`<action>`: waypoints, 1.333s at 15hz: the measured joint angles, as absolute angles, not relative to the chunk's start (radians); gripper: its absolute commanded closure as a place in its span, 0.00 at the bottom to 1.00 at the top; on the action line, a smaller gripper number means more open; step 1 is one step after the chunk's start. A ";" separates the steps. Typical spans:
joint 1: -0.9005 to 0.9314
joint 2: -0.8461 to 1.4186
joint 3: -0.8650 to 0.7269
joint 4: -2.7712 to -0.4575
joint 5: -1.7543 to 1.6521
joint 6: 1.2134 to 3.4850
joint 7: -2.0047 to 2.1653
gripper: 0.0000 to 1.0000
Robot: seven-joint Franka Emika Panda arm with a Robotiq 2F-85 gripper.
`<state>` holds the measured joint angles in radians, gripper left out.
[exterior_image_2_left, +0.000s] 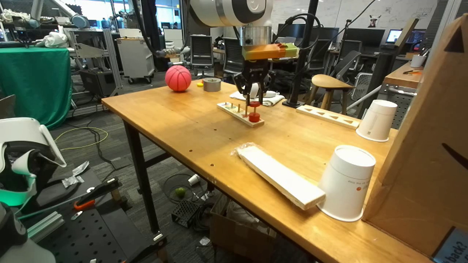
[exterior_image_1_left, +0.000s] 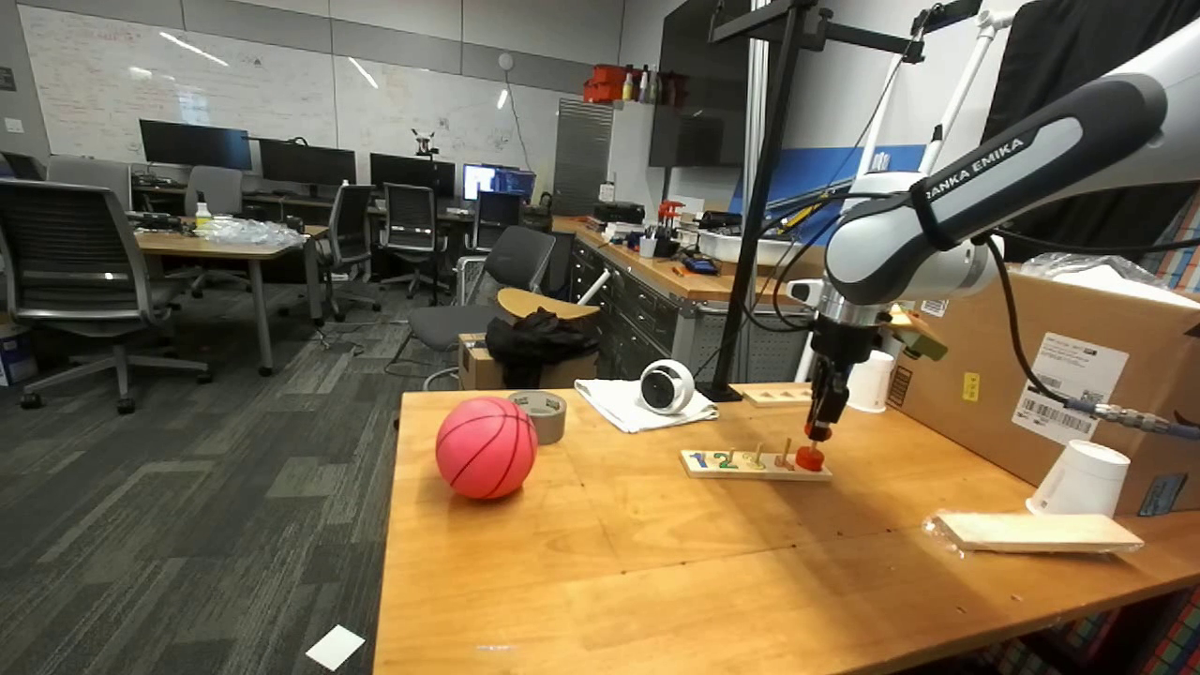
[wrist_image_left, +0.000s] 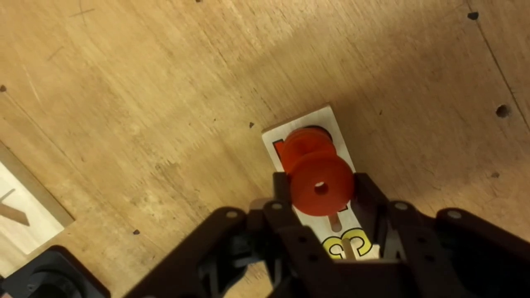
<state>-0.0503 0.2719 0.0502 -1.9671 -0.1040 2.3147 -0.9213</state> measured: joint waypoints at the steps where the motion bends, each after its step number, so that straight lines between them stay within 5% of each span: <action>1: -0.051 0.272 0.050 -1.967 -0.104 2.315 -0.921 0.83; 8: -0.058 0.294 0.048 -1.967 -0.104 2.315 -0.924 0.83; 9: -0.059 0.297 0.048 -1.966 -0.104 2.315 -0.925 0.66; 10: -0.059 0.300 0.048 -1.965 -0.104 2.315 -0.926 0.33; 11: -0.059 0.302 0.048 -1.963 -0.104 2.315 -0.926 0.33; 16: -0.054 0.283 0.068 -1.961 -0.105 2.399 -0.939 0.00; 20: -0.034 0.253 0.122 -1.970 -0.092 2.430 -0.971 0.00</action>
<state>-0.0345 0.2526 0.1225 -1.9698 -0.0915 2.4303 -0.9712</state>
